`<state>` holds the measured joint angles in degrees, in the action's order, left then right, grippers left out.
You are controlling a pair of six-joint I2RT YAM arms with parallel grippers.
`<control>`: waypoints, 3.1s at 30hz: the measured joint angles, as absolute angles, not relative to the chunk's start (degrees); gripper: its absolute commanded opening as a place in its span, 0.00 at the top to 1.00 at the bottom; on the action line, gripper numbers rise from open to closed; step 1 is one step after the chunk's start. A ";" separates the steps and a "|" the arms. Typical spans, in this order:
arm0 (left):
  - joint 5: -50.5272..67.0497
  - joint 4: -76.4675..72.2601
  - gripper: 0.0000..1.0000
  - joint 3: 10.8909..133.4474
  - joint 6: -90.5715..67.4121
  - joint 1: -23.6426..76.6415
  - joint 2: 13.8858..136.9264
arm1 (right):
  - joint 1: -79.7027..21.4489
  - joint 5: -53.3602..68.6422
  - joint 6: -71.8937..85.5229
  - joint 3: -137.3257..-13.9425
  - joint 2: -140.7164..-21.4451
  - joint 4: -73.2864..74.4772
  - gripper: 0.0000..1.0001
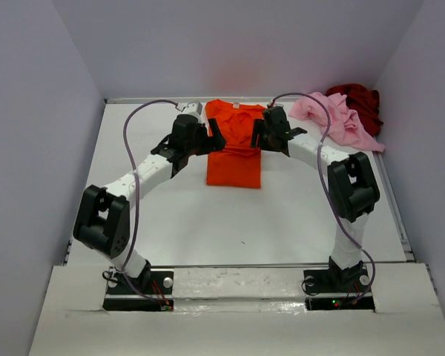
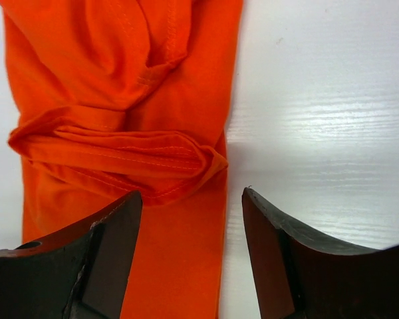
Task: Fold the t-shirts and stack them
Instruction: Fold the tshirt
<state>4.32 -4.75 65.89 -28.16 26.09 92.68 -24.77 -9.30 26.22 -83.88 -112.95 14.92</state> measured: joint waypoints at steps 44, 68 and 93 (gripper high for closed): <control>-5.04 -1.30 0.09 55.81 -27.42 28.93 78.56 | -36.34 -0.69 23.31 -94.26 -122.72 19.00 0.37; -2.90 -4.73 0.09 48.58 -29.87 34.46 81.52 | -32.25 -4.12 20.95 -98.72 -125.29 19.97 0.37; -1.65 -7.46 0.09 43.42 -32.12 37.15 79.53 | -29.32 -3.57 18.92 -114.69 -138.15 20.56 0.37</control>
